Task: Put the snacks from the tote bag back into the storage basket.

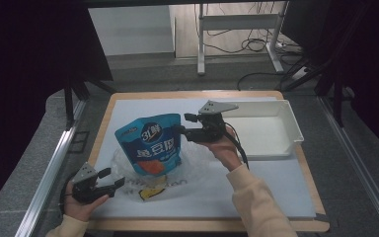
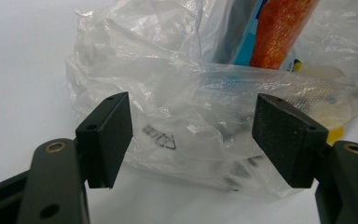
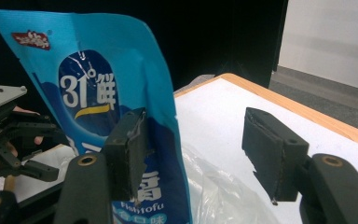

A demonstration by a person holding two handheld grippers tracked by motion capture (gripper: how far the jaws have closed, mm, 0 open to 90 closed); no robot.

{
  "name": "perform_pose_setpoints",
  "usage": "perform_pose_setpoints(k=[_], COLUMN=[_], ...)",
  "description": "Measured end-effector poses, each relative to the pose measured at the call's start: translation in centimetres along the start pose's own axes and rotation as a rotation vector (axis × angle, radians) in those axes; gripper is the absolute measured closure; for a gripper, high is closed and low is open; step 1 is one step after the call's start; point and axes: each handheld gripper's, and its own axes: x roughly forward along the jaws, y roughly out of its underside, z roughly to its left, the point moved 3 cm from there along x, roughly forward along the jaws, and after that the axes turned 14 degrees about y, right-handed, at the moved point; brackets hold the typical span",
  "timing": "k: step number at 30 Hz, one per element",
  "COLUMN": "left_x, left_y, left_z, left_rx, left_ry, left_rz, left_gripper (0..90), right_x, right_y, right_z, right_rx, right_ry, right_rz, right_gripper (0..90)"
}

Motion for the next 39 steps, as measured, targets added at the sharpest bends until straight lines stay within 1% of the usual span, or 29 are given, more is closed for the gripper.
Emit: perform_pose_setpoints(k=[9,14,18,22,24,26,32,35,39], left_x=[0.0,0.0,0.0,0.0,0.0,0.0,0.0,0.0,0.1], left_y=[0.0,0.0,0.0,0.1,0.1,0.1,0.1,0.1,0.1], left_z=[0.1,0.1,0.1,0.1,0.1,0.1,0.2,0.2,0.2], left_rx=[-0.001,0.0,-0.001,-0.001,0.0,0.0,0.0,0.001,-0.001], left_ry=[-0.005,-0.006,-0.008,-0.008,-0.008,-0.008,-0.008,-0.008,-0.01], left_rz=[-0.004,-0.001,-0.002,-0.001,-0.001,-0.001,0.0,0.004,0.01], left_gripper=[28.9,28.9,28.9,28.9,28.9,28.9,28.9,28.9,28.9], right_x=[0.8,1.1,1.4,1.7,1.9,2.0,2.1,2.1,2.1], right_y=[-0.6,-1.1,-1.6,-2.0,-2.1,-2.1,-2.0,-1.9,-1.9], right_z=[0.5,0.8,1.0,1.3,1.4,1.3,0.9,0.9,0.7], right_rx=[-0.009,-0.008,-0.007,-0.019,-0.024,-0.029,-0.005,-0.012,-0.028], right_ry=[-0.026,-0.049,-0.07,-0.088,-0.095,-0.101,-0.129,-0.139,-0.151], right_rz=[0.006,0.001,-0.007,-0.008,-0.008,-0.012,-0.023,-0.029,-0.044], right_gripper=[44.9,47.2,53.2,62.2,64.8,66.6,72.3,74.7,75.1])
